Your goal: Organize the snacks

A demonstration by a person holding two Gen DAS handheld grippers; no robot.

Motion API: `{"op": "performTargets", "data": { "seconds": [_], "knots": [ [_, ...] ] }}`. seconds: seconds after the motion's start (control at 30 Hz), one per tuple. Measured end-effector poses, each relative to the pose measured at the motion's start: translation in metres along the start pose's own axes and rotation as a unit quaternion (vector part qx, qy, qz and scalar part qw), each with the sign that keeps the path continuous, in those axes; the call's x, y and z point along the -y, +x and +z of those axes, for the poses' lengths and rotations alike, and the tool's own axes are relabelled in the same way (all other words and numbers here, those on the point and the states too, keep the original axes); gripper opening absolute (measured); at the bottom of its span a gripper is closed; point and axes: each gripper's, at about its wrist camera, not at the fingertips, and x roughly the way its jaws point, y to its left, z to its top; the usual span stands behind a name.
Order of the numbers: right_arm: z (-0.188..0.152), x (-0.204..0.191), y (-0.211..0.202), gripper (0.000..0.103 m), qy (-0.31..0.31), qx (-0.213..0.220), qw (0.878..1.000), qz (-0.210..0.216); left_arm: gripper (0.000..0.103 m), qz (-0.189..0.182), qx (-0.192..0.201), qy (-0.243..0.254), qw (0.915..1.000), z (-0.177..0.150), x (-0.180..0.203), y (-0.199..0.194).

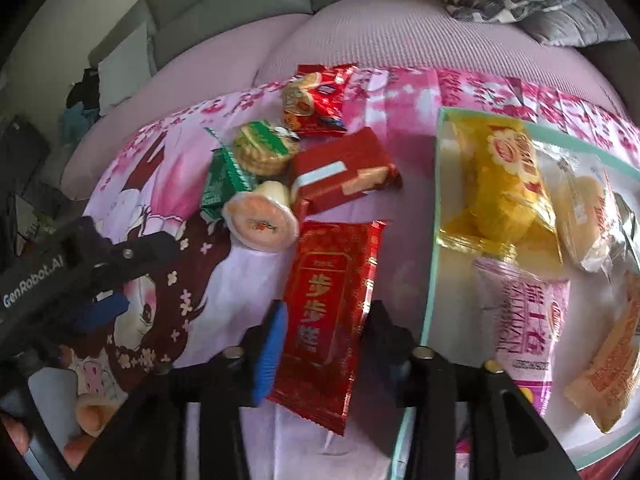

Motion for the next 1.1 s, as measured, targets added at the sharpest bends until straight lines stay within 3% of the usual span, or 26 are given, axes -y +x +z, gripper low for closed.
{"op": "performTargets", "data": {
  "seconds": [0.03, 0.17, 0.43, 0.77, 1.1],
  "knots": [
    [0.002, -0.004, 0.001, 0.061, -0.004, 0.001, 1.000, 0.000, 0.103, 0.000, 0.000, 0.000, 1.0000, 0.000, 0.000, 0.000],
    [-0.001, -0.021, 0.008, 0.065, -0.041, 0.004, 0.998, -0.046, 0.103, 0.004, -0.001, -0.001, 1.0000, 0.000, -0.001, 0.001],
    [-0.004, -0.039, 0.025, 0.065, -0.082, 0.013, 0.991, -0.109, 0.103, 0.033, -0.007, 0.000, 0.9994, 0.002, -0.007, 0.011],
    [-0.004, -0.034, 0.021, 0.051, -0.074, 0.027, 0.991, -0.109, 0.103, 0.029, -0.006, 0.003, 0.9996, 0.003, -0.006, 0.011],
    [-0.007, -0.022, 0.006, 0.050, -0.042, 0.026, 0.996, -0.071, 0.103, 0.025, -0.004, 0.006, 0.9997, 0.003, -0.003, 0.008]
  ]
}}
